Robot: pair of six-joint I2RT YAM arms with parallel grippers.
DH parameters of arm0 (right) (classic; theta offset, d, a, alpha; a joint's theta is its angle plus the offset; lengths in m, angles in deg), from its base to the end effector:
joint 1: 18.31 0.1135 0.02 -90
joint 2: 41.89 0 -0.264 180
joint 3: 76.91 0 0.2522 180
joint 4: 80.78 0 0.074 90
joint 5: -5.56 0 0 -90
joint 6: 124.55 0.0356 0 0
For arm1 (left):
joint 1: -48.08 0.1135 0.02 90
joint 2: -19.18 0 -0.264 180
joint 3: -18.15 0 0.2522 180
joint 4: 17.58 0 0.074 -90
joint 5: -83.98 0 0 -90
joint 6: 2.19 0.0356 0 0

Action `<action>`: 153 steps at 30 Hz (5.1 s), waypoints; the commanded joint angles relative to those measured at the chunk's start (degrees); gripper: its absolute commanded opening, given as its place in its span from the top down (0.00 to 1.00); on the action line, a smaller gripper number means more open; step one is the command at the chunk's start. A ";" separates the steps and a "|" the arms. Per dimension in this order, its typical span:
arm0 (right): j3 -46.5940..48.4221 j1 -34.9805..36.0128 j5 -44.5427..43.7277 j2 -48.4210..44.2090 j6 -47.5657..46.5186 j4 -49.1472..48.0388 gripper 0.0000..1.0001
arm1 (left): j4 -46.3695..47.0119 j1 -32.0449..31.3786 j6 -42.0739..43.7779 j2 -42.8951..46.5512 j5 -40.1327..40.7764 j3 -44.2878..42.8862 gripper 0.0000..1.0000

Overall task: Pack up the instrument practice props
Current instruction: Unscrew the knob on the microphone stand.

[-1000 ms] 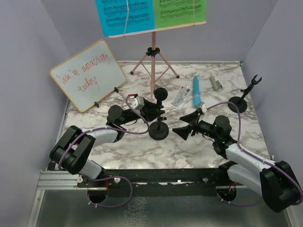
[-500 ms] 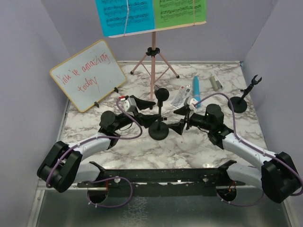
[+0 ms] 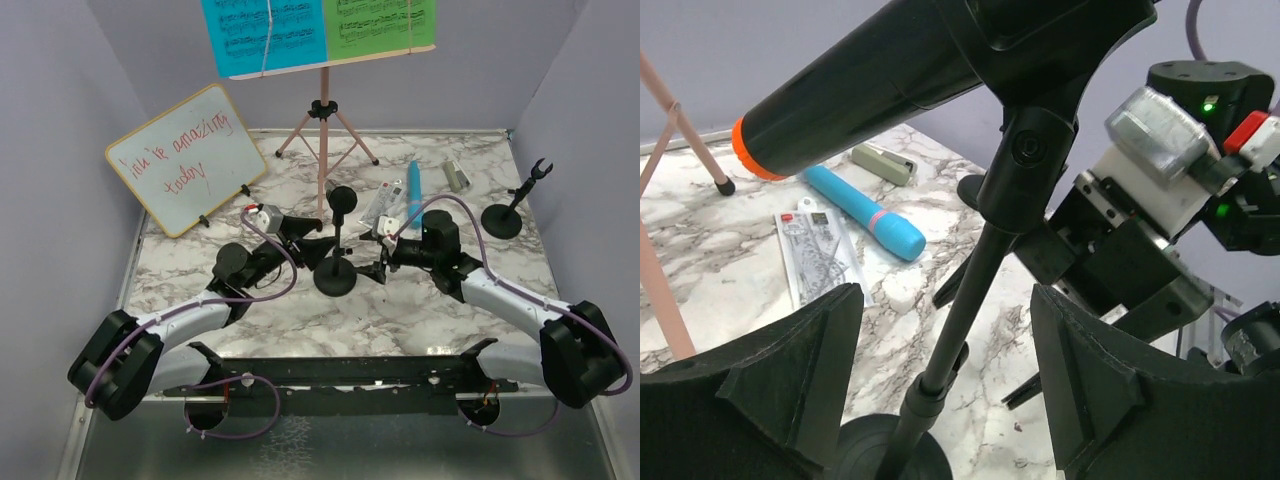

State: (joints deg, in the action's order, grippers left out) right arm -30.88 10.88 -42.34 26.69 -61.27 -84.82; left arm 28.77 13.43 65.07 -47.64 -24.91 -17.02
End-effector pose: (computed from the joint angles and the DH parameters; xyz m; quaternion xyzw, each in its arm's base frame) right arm 0.2081 0.1436 0.2307 -0.5404 0.5707 0.3032 0.5388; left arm 0.1867 -0.1431 0.2512 0.1917 0.5858 -0.4629 0.6370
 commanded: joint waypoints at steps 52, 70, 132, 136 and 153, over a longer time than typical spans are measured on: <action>7.92 2.06 7.07 8.33 -14.36 6.10 0.65 | -3.81 -6.76 12.71 -6.77 -4.22 -7.16 1.00; 4.24 18.83 -26.93 7.07 -30.09 10.35 1.00 | -9.29 -6.68 13.16 -6.55 -2.63 -8.65 1.00; -7.73 32.52 -57.30 -3.39 9.15 -7.28 0.26 | -18.28 -6.61 14.79 -0.43 7.47 -6.65 1.00; -5.40 25.61 -48.78 -6.93 20.72 -1.60 0.21 | -18.28 -6.63 15.40 -0.59 6.75 -6.55 1.00; 1.13 1.33 -13.73 3.90 68.75 -6.19 0.32 | -18.28 -6.70 15.82 -0.58 4.73 -6.69 1.00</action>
State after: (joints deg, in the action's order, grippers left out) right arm -31.66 14.92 -67.23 25.88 -8.20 -88.56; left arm 15.77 6.76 80.63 -48.36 -19.71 -25.02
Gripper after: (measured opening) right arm 0.696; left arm 0.199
